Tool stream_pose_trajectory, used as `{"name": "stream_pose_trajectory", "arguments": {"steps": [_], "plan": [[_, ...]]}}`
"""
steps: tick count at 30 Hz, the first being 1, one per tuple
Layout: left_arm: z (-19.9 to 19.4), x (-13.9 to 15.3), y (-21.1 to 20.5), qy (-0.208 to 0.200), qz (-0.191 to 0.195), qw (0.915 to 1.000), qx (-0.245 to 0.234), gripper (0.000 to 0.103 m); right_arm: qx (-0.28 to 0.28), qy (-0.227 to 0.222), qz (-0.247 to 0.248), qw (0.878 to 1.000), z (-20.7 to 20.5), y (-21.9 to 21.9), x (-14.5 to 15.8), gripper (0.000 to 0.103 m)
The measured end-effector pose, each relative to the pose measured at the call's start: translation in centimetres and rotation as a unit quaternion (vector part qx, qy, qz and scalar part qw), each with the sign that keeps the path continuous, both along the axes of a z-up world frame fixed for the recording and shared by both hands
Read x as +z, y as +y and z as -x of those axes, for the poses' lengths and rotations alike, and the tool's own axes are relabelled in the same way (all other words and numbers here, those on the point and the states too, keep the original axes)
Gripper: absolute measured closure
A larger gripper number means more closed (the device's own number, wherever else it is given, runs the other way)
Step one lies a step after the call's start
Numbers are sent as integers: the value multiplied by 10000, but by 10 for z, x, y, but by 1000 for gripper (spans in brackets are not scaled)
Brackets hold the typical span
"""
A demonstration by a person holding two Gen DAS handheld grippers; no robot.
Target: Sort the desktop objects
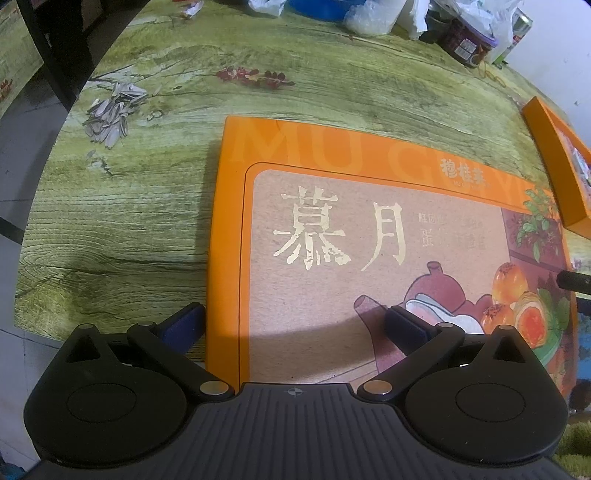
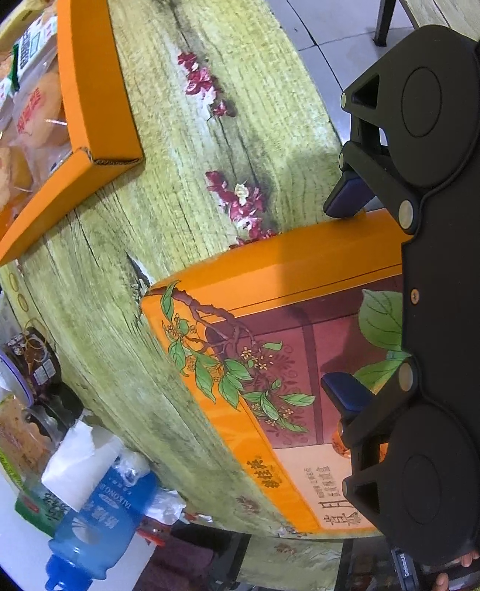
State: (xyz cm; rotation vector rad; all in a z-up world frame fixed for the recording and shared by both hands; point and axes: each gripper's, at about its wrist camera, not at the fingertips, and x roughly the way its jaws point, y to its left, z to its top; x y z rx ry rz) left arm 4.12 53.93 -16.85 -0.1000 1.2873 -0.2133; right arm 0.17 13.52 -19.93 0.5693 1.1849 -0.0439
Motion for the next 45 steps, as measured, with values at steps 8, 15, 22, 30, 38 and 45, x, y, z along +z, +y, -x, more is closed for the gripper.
{"name": "stream_pose_trajectory", "arguments": {"steps": [8,15,22,30,38,45], "plan": [[1,0,0,-11,17,10000,16,0,170,48,121,9998,-8,7,-2,3],[3,0,1,-37,28,10000,47,0,401,105,414,9983,-12,17,-2,1],[3,0,5,-30,89,9998,173,0,414,169,429,9981,-13,18,-1,2],[12,0,11,123,124,9994,284,0,436,189,449,9979,-15,19,-2,1],[15,-1,10,149,116,9995,272,0,430,221,458,9978,-15,19,-1,1],[15,-1,8,140,115,9994,308,0,390,275,440,9979,-13,20,0,1]]}}
